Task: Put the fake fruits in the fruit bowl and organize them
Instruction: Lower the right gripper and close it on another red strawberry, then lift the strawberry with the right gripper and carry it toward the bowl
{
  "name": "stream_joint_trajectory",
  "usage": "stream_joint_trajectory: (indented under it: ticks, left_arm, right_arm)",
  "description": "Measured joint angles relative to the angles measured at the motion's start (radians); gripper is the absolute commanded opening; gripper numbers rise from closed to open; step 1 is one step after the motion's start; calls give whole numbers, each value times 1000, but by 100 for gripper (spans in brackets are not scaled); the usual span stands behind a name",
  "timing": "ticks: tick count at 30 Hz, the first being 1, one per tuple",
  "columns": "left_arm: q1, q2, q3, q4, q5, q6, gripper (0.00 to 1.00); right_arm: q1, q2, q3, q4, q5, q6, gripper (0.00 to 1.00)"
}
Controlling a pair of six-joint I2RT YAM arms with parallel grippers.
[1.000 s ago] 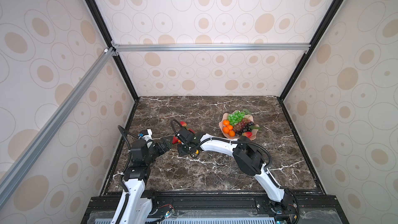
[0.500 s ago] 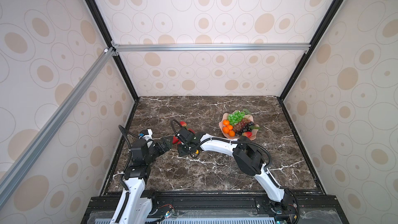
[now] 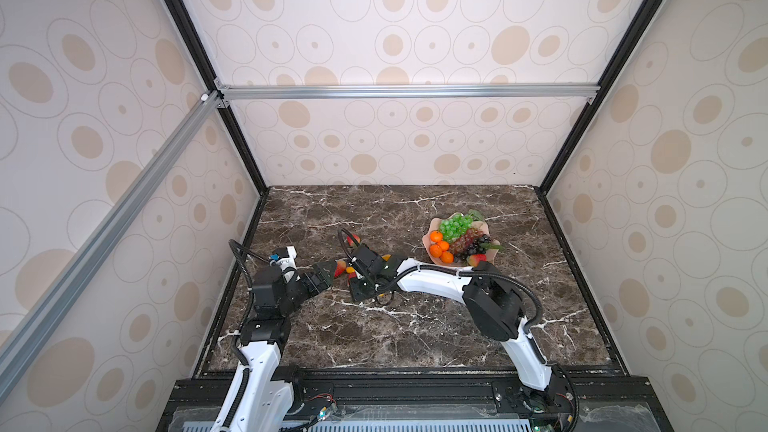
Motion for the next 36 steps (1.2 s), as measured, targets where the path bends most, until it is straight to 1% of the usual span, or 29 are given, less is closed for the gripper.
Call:
stream_joint_trajectory:
  ticks: [4,7,10,12,17,21,27,31,36]
  left_arm:
    - [-16,16,0,41,14,0,98]
    - [-45,40,0,80,14,-1,98]
    - [-93,80,4,117,7,-1,98]
    - [-142,118,16,140,-8,-1,98]
    - [-283,216,69,192,-62,3,98]
    - [-394,300,123,247,-111,11,98]
    - [-532,423,194,309,-167,28,98]
    - [-594,499,231,347,-184,36,98]
    - [-645,578,271,391,-189,42,98]
  right_arm:
    - [-13,-122,-93,47,9,-24,0]
    - [-23,-212,-169,85,34,-34,0]
    - [-36,-289,-242,105,75,-28,0]
    - [-48,-335,-293,113,121,-7,0]
    - [-68,-406,-383,99,261,76,0]
    - [-85,-425,-398,51,348,161,0]
    - [-120,-468,-407,-39,461,310,0]
    - [-143,-512,-415,-93,530,415,0]
    - [-195,-573,-450,-142,572,533,0]
